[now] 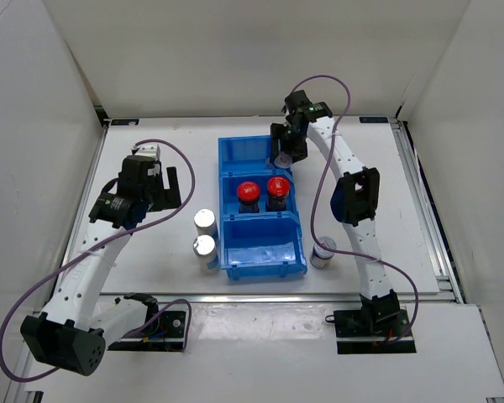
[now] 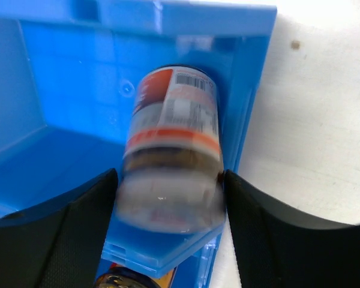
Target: Organize the condiment bottles
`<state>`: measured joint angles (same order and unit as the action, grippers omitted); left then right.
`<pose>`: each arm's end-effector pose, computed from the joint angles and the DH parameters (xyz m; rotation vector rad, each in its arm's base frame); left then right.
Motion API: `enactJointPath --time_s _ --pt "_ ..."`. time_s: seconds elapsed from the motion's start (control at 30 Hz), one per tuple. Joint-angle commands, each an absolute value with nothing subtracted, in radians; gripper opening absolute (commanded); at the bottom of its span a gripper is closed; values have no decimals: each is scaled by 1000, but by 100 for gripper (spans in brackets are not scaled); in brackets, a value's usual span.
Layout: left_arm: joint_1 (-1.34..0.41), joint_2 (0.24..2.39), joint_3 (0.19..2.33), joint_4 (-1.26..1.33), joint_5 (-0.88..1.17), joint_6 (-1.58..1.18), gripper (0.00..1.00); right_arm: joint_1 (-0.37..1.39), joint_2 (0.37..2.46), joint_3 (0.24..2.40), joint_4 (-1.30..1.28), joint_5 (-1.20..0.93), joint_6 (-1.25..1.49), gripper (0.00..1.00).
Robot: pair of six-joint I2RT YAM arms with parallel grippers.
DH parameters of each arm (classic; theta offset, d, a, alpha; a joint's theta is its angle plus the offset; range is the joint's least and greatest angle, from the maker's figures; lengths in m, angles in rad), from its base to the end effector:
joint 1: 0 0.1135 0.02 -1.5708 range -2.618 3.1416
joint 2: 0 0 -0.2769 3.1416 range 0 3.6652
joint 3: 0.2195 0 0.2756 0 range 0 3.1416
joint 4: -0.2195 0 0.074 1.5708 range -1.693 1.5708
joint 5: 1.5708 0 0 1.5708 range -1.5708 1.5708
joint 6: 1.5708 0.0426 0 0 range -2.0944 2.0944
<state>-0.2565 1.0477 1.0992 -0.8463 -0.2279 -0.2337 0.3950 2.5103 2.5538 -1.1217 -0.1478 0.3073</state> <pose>0.2231 -0.0486 0.3447 -0.0827 2.3383 0.0277 0.5187 0.2230 0.2462 -0.1684 2.6935 0.4209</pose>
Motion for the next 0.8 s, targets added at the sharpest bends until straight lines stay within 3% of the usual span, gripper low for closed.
enactJointPath --time_s 0.0,0.23,0.4,0.5,0.63,0.73,0.77 --pt "-252 1042 1123 -851 -216 -233 100 399 2487 2617 -1039 -132 319 76" --pt "-252 1032 1114 -851 -216 -233 100 399 2477 2632 -948 -141 310 96" --pt "-252 1014 1103 -851 -216 -244 100 399 2407 2619 -913 -54 333 98" --pt "-252 1014 1094 -851 -216 -255 100 399 2314 2567 -904 104 333 99" --pt "-252 1005 1085 -851 -216 -279 100 390 2128 2395 -1047 357 404 99" --pt "-252 982 1085 -870 -225 -290 100 381 1961 2222 -1161 423 514 99" --pt "-252 982 1085 -870 -215 -290 100 380 1912 2136 -1161 352 528 99"
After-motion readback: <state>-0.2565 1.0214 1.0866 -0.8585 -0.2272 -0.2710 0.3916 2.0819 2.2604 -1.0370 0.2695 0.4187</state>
